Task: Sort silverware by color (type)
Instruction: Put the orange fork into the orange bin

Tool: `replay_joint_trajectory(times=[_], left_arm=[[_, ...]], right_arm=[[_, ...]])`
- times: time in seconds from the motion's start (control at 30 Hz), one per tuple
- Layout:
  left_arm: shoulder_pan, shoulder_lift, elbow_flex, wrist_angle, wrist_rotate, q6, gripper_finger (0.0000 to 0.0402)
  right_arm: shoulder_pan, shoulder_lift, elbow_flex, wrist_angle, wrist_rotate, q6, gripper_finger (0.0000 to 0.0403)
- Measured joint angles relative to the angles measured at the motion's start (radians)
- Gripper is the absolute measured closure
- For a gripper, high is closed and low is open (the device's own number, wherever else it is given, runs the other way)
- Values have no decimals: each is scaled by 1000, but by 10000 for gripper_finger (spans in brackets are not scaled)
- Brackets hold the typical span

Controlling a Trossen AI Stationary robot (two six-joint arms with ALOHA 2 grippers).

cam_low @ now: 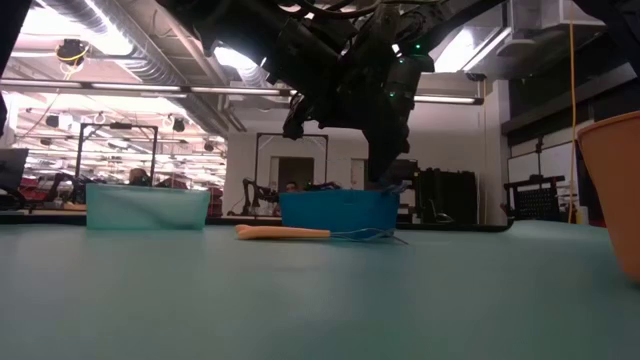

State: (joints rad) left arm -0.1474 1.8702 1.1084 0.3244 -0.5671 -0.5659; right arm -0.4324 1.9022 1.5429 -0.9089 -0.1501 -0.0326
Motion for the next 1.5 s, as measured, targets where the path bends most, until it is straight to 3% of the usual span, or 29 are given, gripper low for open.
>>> replay_joint_trajectory(times=[0.47, 0.73, 0.87, 1.23, 1.5], left_arm=[[0, 0, 0, -2, 3, 1, 317], [0, 0, 1, -1, 73, 45, 317], [0, 0, 1, 6, 117, 81, 317], [3, 0, 1, 60, 117, 254, 317], [13, -43, 1, 37, 118, 429, 317]], right_arm=[[0, 0, 0, -1, 0, -1, 352], [1, -53, 8, -34, -47, -28, 352], [1, -138, 9, -36, -42, -57, 352], [1, -429, 7, -115, 8, -111, 352], [1, -678, -108, -109, 8, -106, 352]])
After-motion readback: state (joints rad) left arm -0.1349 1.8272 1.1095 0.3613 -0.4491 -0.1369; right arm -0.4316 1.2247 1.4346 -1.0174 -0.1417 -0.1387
